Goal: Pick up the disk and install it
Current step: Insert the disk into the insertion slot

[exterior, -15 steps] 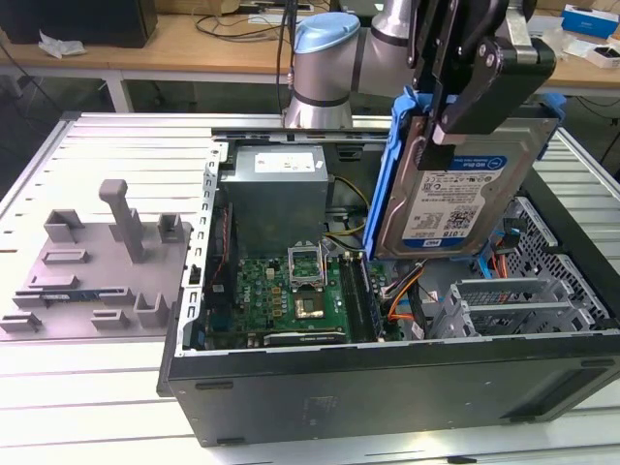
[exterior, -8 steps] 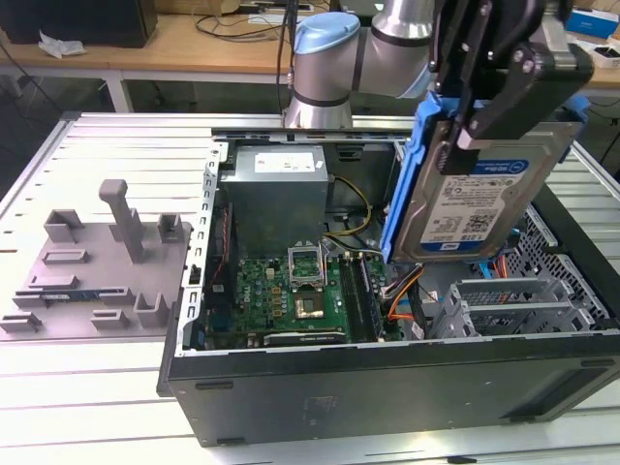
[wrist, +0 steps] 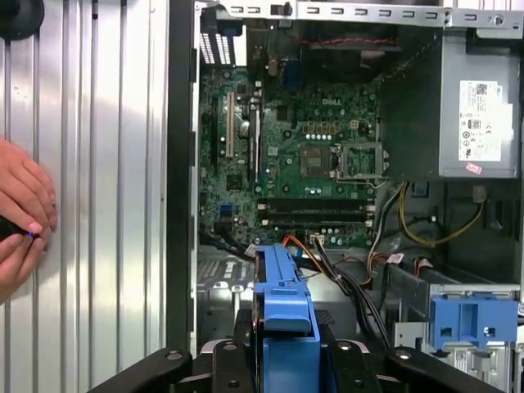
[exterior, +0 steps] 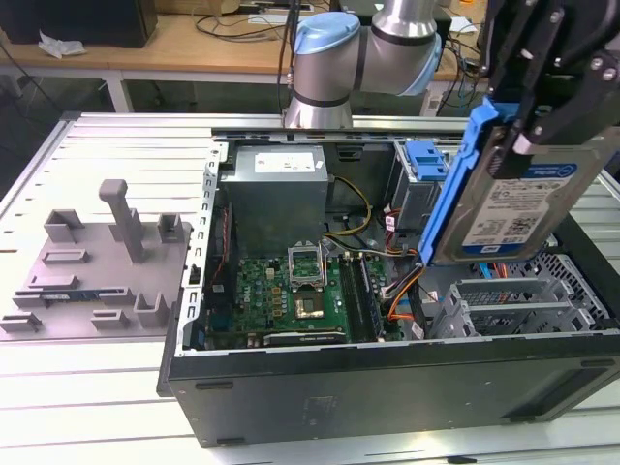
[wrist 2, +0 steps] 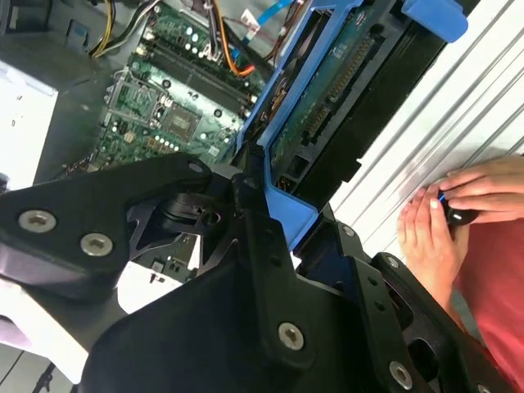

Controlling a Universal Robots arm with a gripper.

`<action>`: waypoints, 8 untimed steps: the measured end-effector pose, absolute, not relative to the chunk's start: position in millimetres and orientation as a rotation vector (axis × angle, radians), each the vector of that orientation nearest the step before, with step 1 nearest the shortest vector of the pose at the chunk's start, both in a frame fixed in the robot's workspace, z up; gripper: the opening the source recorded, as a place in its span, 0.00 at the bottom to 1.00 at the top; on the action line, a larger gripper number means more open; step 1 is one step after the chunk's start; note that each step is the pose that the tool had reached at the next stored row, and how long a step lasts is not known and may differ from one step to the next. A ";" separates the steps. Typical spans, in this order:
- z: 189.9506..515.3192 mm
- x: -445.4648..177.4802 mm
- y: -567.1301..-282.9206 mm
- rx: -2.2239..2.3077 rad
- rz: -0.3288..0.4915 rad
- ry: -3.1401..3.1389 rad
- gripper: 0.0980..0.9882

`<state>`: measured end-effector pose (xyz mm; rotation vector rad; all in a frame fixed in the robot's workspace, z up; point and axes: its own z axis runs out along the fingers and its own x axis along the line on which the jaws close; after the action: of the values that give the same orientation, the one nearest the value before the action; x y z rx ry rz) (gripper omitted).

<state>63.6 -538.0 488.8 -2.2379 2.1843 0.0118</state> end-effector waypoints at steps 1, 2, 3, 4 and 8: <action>488.7 66.5 -538.2 -2.238 0.012 2.184 0.30; 488.5 69.9 -538.4 -2.239 0.012 2.183 0.30; 488.4 72.3 -538.4 -2.240 0.012 2.183 0.30; 488.0 77.4 -538.6 -2.241 0.012 2.182 0.30; 487.3 88.9 -538.9 -2.243 0.012 2.179 0.30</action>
<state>88.9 -538.9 487.3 -2.2428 2.1793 0.0118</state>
